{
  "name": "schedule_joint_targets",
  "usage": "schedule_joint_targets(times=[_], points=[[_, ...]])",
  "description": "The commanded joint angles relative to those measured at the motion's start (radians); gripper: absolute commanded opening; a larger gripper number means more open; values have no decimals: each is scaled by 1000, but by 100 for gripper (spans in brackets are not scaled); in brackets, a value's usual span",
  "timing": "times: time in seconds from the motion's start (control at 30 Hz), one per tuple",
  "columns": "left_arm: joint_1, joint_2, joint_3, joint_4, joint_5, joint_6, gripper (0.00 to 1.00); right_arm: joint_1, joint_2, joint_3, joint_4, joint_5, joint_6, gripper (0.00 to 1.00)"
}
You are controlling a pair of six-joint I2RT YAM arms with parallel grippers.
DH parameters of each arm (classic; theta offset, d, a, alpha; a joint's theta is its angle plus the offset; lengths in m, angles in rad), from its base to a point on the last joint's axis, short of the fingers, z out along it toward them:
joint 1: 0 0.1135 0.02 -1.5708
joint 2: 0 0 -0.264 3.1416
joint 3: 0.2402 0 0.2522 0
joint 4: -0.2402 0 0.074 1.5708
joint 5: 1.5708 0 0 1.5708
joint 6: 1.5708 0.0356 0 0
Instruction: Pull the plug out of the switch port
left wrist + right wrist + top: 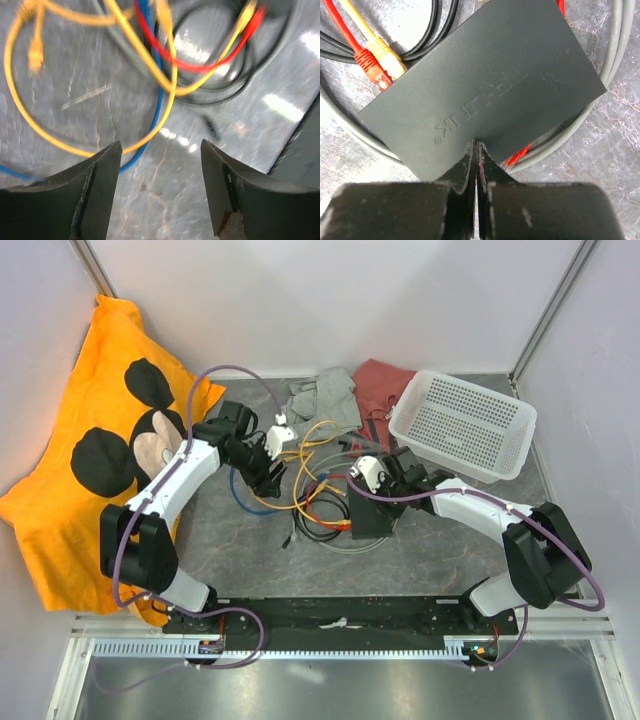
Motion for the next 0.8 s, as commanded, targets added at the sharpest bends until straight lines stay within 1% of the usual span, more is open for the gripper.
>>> schedule_joint_targets(times=[0.0,0.03,0.07,0.1,0.13,0.2,0.27,0.33,0.37,0.47,0.6,0.7,0.73,0.77], points=[[-10,-36,-136,129,-42,180,72,-7,19,-43,-112,85,-27,0],[-13,-33,-147,171,-24,172,73,-8,20,-43,-111,85,-26,0],[-16,-24,-162,192,-6,169,80,-7,20,-41,-112,84,-26,0],[-19,-10,-171,215,-11,167,97,-8,19,-40,-112,82,-24,0],[-25,-1,-181,250,-19,164,99,-7,19,-38,-114,82,-24,0],[-28,9,-213,346,-30,166,99,-7,16,-38,-115,85,-24,0],[-34,26,-219,370,-21,184,99,-7,13,-38,-117,88,-26,0],[-48,53,-214,368,-16,196,99,-7,10,-41,-118,90,-26,0],[-54,64,-220,362,-16,225,99,-7,10,-41,-118,91,-27,0],[-82,96,-254,333,-57,291,97,-8,5,-44,-117,90,-29,0],[-86,119,-291,325,-76,315,95,-8,5,-47,-115,91,-32,0],[-88,166,-294,340,-137,305,88,-10,11,-49,-114,91,-32,0],[-86,177,-299,379,-187,298,82,-10,11,-47,-114,88,-32,0],[-85,188,-299,399,-209,272,79,-10,17,-46,-114,87,-32,0]])
